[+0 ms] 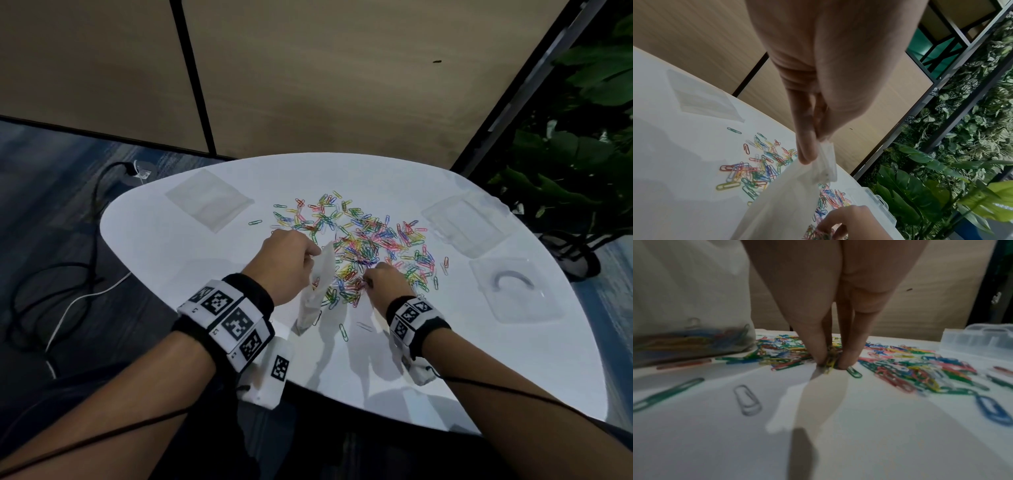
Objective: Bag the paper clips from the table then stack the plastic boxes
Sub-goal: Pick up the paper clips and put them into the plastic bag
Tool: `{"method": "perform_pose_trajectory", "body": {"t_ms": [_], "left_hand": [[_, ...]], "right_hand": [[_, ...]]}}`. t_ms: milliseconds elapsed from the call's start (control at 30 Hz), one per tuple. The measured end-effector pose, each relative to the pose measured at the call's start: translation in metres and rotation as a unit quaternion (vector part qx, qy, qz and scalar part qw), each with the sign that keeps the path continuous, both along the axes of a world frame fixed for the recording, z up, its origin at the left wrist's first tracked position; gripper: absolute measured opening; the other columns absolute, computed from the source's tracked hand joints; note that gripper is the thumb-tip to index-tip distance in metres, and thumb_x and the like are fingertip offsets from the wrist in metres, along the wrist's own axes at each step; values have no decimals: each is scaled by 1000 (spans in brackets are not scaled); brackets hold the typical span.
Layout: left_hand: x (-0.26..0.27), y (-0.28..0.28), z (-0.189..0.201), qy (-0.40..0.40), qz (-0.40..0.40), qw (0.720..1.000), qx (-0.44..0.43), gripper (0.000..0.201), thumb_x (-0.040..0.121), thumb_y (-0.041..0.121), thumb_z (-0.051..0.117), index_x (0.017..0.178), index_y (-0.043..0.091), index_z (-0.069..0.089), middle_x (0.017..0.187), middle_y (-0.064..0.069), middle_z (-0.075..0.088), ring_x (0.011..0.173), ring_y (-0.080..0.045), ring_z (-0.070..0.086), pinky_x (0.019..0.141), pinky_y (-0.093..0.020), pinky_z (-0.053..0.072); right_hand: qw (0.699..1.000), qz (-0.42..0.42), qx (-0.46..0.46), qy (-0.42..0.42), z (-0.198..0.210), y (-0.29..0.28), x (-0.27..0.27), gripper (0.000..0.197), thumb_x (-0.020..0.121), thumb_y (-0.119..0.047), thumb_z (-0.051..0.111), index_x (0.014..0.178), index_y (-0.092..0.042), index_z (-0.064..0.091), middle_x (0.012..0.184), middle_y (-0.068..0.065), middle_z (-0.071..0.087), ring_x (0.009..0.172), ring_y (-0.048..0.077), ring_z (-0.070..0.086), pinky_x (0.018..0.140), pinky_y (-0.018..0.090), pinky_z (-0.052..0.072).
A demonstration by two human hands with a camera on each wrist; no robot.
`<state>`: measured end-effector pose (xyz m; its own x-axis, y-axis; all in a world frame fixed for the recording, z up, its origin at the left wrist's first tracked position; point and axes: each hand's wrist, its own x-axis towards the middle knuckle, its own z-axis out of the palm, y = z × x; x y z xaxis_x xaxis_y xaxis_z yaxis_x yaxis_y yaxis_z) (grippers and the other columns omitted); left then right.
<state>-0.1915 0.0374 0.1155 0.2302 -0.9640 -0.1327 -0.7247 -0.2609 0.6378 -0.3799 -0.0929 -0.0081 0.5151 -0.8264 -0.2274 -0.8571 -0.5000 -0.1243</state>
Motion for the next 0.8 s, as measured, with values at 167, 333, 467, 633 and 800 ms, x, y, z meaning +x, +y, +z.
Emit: {"method": "perform_pose_trajectory", "body": {"t_ms": [167, 333, 467, 633, 800], "left_hand": [[-2, 0, 1, 19, 0, 1000, 3, 30, 94, 5, 53, 118, 9, 71, 105, -16, 72, 96, -34, 69, 89, -41, 58], [-5, -2, 1, 26, 3, 1000, 11, 32, 95, 6, 54, 123, 8, 67, 118, -16, 70, 107, -32, 68, 96, -42, 56], [-11, -4, 2, 30, 2, 1000, 8, 32, 95, 6, 53, 125, 7, 66, 117, -15, 70, 103, -30, 70, 97, -39, 56], [-17, -5, -2, 32, 0, 999, -2, 30, 92, 6, 54, 116, 11, 72, 99, -14, 75, 85, -26, 73, 86, -38, 60], [-19, -4, -4, 36, -1, 999, -15, 31, 91, 5, 56, 115, 10, 73, 99, -13, 75, 89, -27, 72, 88, -38, 58]], "right_hand": [[991, -103, 50, -65, 20, -13, -16, 11, 89, -15, 68, 91, -7, 76, 85, 5, 69, 72, 17, 62, 73, 25, 55], [861, -267, 246, -356, 56, -20, -30, 6, 79, -10, 79, 83, -5, 77, 86, 14, 76, 75, 20, 72, 76, 28, 59], [695, -246, 432, -520, 90, -3, -14, 19, 83, 2, 70, 100, 9, 70, 107, 22, 72, 93, 24, 72, 80, 25, 59], [690, -192, 490, -497, 99, 28, 13, 18, 85, 3, 67, 100, 13, 68, 102, 23, 71, 89, 23, 72, 78, 22, 58], [842, -123, 345, -395, 85, 40, 26, 16, 77, 0, 71, 88, -9, 78, 88, 19, 75, 85, 34, 73, 88, 44, 58]]}}
